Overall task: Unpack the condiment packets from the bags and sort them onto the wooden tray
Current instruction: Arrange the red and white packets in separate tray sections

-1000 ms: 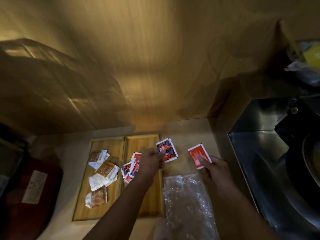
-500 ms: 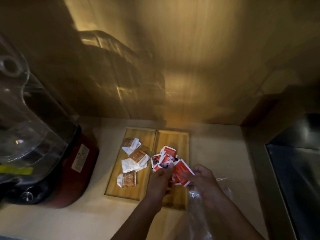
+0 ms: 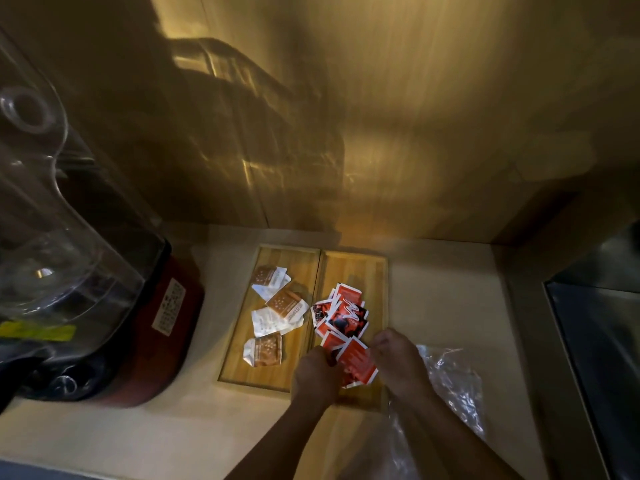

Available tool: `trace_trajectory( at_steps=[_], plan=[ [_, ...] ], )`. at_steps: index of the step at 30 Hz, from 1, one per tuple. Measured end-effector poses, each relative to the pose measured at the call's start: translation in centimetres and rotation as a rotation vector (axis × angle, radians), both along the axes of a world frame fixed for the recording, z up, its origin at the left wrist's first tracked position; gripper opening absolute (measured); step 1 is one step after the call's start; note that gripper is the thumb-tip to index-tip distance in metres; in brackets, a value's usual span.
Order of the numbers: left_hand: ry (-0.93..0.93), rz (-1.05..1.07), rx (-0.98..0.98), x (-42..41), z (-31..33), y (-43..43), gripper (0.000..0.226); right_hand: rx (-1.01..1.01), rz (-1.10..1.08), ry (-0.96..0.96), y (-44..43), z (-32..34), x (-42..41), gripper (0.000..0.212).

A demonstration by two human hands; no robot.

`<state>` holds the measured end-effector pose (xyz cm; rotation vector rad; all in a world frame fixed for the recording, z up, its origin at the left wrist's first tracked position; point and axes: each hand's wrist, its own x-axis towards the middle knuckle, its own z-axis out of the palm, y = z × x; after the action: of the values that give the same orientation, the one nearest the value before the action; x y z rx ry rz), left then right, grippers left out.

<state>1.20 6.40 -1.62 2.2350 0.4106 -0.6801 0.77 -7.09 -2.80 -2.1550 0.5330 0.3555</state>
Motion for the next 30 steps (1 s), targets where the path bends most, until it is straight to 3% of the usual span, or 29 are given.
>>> trace_trajectory(
  at_steps=[5, 8, 14, 19, 24, 28, 30],
  plan=[
    [-0.176, -0.14, 0.155, 0.3, 0.0, -0.1, 0.031, -0.332, 0.001, -0.227, -3.2, -0.2, -0.1, 0.014],
    [-0.321, -0.299, 0.247, 0.2, -0.5, -0.5, 0.042, -0.445, 0.07, -0.137, -5.2, -0.4, 0.3, 0.015],
    [-0.344, -0.518, 0.372, 0.0, -2.2, -1.1, 0.062, -0.57, 0.093, -0.026, -7.0, -1.0, 0.0, 0.013],
    [-0.347, -0.556, 0.385, 0.4, -2.7, -1.0, 0.061, -0.506, 0.167, 0.044, -7.8, -1.3, 0.2, 0.01],
    [-0.393, -0.547, 0.356, 0.5, -2.6, -0.9, 0.054, -0.436, 0.31, 0.133, -7.9, -1.5, 1.1, 0.046],
    [-0.455, -0.502, 0.361, 0.6, -2.9, -0.3, 0.046, -0.448, 0.35, 0.152, -7.9, -1.6, 1.5, 0.031],
    [-0.452, -0.473, 0.357, 1.0, -2.7, -0.2, 0.07, -0.434, 0.349, 0.176, -7.8, -1.5, 1.6, 0.039]
  ],
)
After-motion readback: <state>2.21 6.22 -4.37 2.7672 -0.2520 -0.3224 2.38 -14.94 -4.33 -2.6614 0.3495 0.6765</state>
